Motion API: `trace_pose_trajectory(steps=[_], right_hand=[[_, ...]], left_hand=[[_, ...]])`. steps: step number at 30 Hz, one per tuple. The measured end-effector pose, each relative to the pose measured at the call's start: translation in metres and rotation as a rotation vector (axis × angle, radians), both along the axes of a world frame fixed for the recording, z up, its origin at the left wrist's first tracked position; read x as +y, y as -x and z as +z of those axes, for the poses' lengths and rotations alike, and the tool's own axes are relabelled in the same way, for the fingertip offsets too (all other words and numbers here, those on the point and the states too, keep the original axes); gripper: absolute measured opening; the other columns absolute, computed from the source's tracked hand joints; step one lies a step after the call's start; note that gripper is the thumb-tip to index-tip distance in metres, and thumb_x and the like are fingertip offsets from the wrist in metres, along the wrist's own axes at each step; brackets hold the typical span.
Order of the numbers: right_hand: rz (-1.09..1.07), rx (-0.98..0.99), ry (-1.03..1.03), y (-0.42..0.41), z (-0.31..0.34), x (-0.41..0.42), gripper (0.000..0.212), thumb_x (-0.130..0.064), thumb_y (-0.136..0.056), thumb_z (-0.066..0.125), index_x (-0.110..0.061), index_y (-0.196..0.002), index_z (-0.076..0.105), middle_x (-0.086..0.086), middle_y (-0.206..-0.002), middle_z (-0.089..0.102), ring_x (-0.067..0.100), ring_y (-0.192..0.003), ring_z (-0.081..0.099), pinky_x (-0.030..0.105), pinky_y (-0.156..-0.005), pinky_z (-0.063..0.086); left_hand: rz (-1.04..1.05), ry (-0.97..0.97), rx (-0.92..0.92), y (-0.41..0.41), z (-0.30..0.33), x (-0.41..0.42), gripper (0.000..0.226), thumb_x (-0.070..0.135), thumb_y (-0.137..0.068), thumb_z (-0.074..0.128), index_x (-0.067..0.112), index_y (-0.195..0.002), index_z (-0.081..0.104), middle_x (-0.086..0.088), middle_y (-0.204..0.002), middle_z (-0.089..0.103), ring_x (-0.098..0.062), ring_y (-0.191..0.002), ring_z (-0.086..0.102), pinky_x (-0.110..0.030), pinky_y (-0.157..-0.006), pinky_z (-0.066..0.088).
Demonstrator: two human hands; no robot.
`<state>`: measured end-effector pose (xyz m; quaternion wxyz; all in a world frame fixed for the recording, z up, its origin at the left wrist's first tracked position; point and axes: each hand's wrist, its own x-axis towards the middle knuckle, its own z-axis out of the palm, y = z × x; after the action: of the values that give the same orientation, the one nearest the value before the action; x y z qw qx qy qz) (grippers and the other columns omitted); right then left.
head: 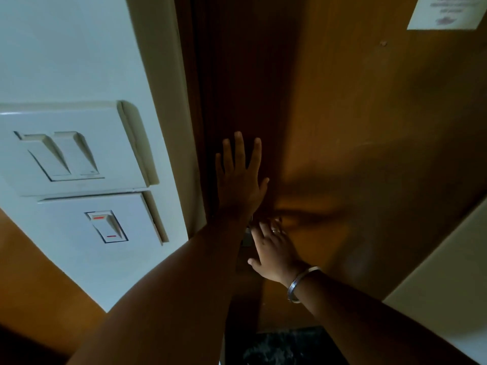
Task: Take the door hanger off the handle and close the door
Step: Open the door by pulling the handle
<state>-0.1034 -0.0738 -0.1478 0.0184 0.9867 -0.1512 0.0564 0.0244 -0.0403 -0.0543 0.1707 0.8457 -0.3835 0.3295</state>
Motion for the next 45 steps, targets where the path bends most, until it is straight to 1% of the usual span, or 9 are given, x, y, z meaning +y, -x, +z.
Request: trace_pose_trajectory(steps=[9, 18, 23, 25, 27, 30, 33, 40, 45], right_hand=[[0.005, 0.032, -0.064, 0.002, -0.001, -0.002, 0.089, -0.053, -0.082, 0.061, -0.016, -0.149, 0.016, 0.014, -0.155, 0.025, 0.035, -0.141, 0.022, 0.048, -0.117, 0.014], [0.069, 0.057, -0.122, 0.026, 0.011, 0.001, 0.094, -0.052, -0.083, 0.062, -0.018, -0.152, 0.009, 0.013, -0.155, 0.023, 0.033, -0.139, 0.024, 0.046, -0.116, 0.020], [0.124, 0.066, -0.152, 0.048, 0.011, 0.003, 0.092, -0.052, -0.086, 0.058, -0.020, -0.152, 0.004, 0.013, -0.158, 0.018, 0.034, -0.142, 0.019, 0.047, -0.118, 0.014], [0.137, 0.065, -0.178, 0.058, 0.006, 0.005, 0.092, -0.051, -0.086, 0.058, -0.022, -0.153, 0.002, 0.012, -0.159, 0.015, 0.033, -0.143, 0.018, 0.047, -0.118, 0.012], [0.145, 0.054, -0.189, 0.066, 0.003, 0.007, 0.091, -0.051, -0.087, 0.058, -0.023, -0.153, 0.001, 0.011, -0.160, 0.015, 0.033, -0.144, 0.018, 0.047, -0.118, 0.012], [0.144, 0.041, -0.188, 0.082, 0.002, 0.014, 0.090, -0.050, -0.087, 0.057, -0.022, -0.153, 0.002, 0.010, -0.160, 0.016, 0.032, -0.144, 0.018, 0.047, -0.118, 0.012], [0.122, 0.013, -0.162, 0.099, 0.005, 0.027, 0.089, -0.051, -0.087, 0.057, -0.021, -0.152, 0.006, 0.009, -0.159, 0.018, 0.030, -0.144, 0.018, 0.045, -0.118, 0.013], [0.000, 0.002, -0.102, 0.134, 0.009, 0.060, 0.088, -0.053, -0.085, 0.059, -0.019, -0.151, 0.012, 0.010, -0.157, 0.023, 0.030, -0.144, 0.016, 0.045, -0.119, 0.011], [-0.159, -0.012, -0.135, 0.159, 0.006, 0.093, 0.089, -0.053, -0.081, 0.062, -0.019, -0.150, 0.015, 0.008, -0.153, 0.027, 0.030, -0.141, 0.023, 0.043, -0.116, 0.018]], left_hand=[[0.070, -0.073, -0.080, -0.003, -0.002, 0.000, 0.089, 0.050, -0.083, 0.067, 0.022, -0.154, 0.020, -0.026, -0.158, 0.018, -0.049, -0.143, 0.016, -0.057, -0.113, 0.019], [0.111, -0.138, -0.021, 0.019, 0.002, 0.012, 0.100, 0.049, -0.080, 0.071, 0.023, -0.155, 0.010, -0.026, -0.160, 0.004, -0.050, -0.144, 0.003, -0.058, -0.113, 0.014], [0.068, -0.226, 0.023, 0.035, 0.007, 0.035, 0.111, 0.055, -0.082, 0.065, 0.035, -0.150, -0.020, -0.012, -0.155, -0.033, -0.037, -0.142, -0.028, -0.049, -0.116, -0.013], [0.069, -0.287, -0.012, 0.042, 0.010, 0.045, 0.110, 0.060, -0.081, 0.063, 0.032, -0.151, -0.017, -0.012, -0.153, -0.035, -0.034, -0.141, -0.033, -0.045, -0.114, -0.022], [0.056, -0.331, -0.084, 0.047, 0.016, 0.055, 0.106, 0.065, -0.081, 0.060, 0.028, -0.154, -0.008, -0.013, -0.154, -0.031, -0.033, -0.142, -0.030, -0.045, -0.115, -0.019], [-0.013, -0.377, -0.199, 0.056, 0.026, 0.074, 0.099, 0.066, -0.082, 0.055, 0.022, -0.155, 0.007, -0.019, -0.160, -0.011, -0.034, -0.147, -0.011, -0.050, -0.118, -0.007], [-0.072, -0.445, -0.297, 0.064, 0.038, 0.088, 0.096, 0.069, -0.082, 0.051, 0.020, -0.155, 0.012, -0.020, -0.160, -0.001, -0.036, -0.148, 0.000, -0.051, -0.118, -0.004], [-0.147, -0.511, -0.426, 0.093, 0.045, 0.104, 0.094, 0.073, -0.081, 0.044, 0.019, -0.154, 0.019, -0.019, -0.162, 0.008, -0.036, -0.148, 0.004, -0.051, -0.118, -0.003], [-0.272, -0.460, -0.456, 0.113, 0.035, 0.130, 0.089, 0.068, -0.085, 0.044, 0.014, -0.153, 0.022, -0.018, -0.162, 0.013, -0.035, -0.148, 0.007, -0.049, -0.118, -0.005]])
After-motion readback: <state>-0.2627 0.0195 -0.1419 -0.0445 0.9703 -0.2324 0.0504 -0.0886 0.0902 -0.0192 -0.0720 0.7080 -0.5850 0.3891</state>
